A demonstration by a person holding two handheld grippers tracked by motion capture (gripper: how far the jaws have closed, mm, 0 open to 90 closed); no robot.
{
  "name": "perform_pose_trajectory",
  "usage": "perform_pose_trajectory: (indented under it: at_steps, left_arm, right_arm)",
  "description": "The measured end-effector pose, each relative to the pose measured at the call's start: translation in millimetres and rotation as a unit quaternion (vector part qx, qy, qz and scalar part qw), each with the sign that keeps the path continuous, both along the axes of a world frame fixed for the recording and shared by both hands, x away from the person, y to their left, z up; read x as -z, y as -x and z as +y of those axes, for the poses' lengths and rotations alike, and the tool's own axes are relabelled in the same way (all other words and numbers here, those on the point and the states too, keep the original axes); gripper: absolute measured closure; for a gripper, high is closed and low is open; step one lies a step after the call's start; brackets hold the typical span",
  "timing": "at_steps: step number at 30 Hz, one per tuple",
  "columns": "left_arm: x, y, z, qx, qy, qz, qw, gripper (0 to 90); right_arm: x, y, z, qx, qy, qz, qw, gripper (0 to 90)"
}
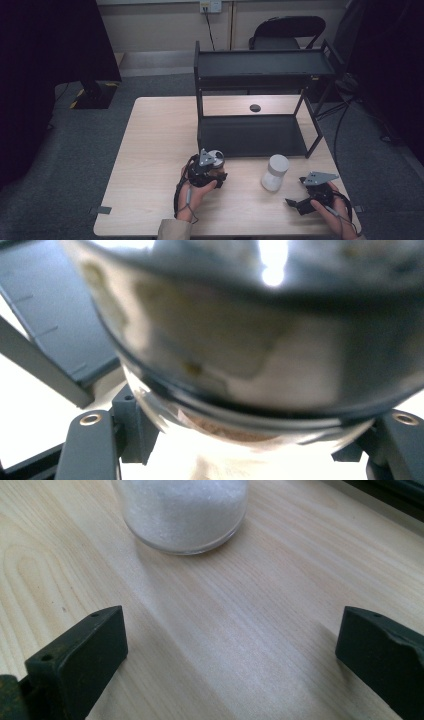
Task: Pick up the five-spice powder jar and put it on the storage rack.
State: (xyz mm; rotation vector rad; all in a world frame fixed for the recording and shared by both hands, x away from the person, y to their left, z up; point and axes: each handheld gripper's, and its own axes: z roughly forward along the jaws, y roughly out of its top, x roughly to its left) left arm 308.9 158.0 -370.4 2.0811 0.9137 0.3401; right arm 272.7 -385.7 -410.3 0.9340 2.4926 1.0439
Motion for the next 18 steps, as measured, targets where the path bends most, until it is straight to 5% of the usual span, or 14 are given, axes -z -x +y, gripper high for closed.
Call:
perform_pose_trajectory:
  at_steps: [18]
  left_arm:
    - [-35.6, -23.7, -16.6, 0.021, -0.013, -0.002, 0.9997, 30.2]
  right_arm:
    - [0.0, 0.0, 0.0, 0.000, 0.000, 0.000, 1.0000, 0.0]
